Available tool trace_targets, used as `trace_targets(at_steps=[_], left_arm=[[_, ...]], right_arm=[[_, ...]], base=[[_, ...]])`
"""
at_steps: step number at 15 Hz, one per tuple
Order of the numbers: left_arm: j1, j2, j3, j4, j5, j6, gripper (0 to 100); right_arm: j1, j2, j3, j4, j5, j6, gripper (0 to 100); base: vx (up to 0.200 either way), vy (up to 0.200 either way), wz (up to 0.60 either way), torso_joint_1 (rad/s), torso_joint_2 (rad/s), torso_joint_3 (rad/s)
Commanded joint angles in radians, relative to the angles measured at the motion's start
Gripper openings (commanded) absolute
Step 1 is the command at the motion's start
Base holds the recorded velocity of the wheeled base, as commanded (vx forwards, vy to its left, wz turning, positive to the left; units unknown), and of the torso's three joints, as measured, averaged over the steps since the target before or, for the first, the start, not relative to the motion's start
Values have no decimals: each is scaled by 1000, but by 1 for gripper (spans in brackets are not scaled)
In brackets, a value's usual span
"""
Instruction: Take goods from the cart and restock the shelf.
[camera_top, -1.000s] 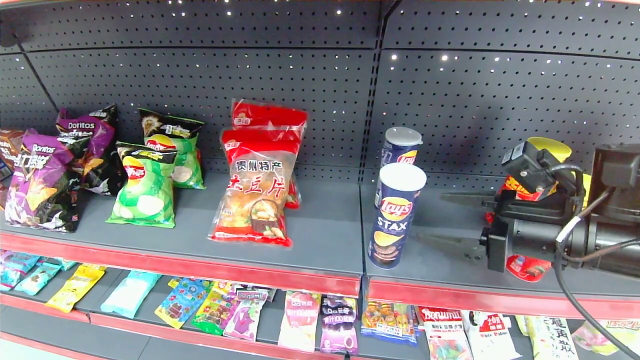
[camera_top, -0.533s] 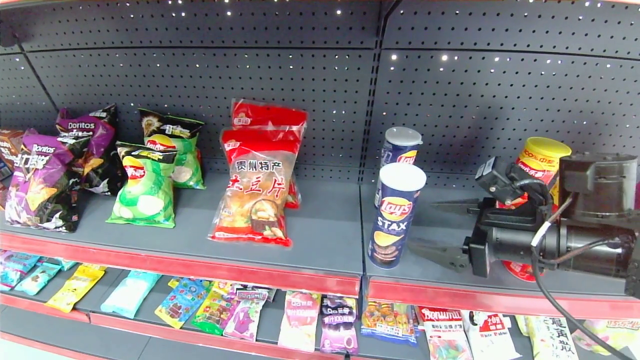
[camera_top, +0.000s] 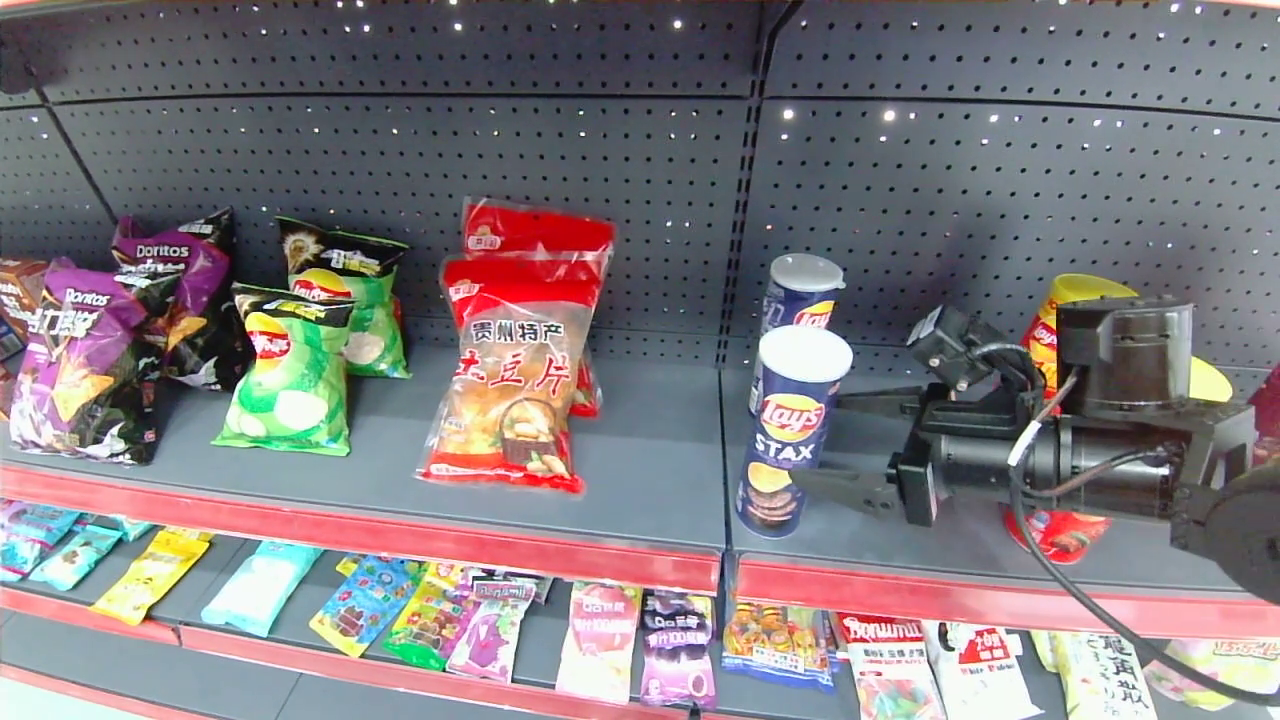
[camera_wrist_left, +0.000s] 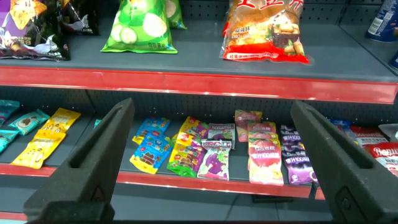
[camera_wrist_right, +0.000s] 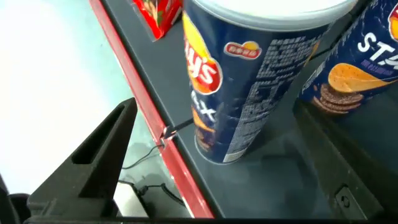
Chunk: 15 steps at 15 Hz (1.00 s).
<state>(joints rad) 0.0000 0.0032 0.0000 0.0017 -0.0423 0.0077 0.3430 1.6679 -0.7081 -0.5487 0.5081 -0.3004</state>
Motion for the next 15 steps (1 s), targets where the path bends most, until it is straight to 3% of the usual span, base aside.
trace_targets(at_steps=[1, 15], left_arm=[[0, 0, 0, 0, -1, 0, 100], [0, 0, 0, 0, 1, 0, 100]], right_arm=[[-1, 29, -8, -4, 0, 0, 100], [-2, 127, -116, -11, -2, 7, 100]], base=[[0, 0, 0, 0, 0, 0], [0, 0, 0, 0, 0, 0]])
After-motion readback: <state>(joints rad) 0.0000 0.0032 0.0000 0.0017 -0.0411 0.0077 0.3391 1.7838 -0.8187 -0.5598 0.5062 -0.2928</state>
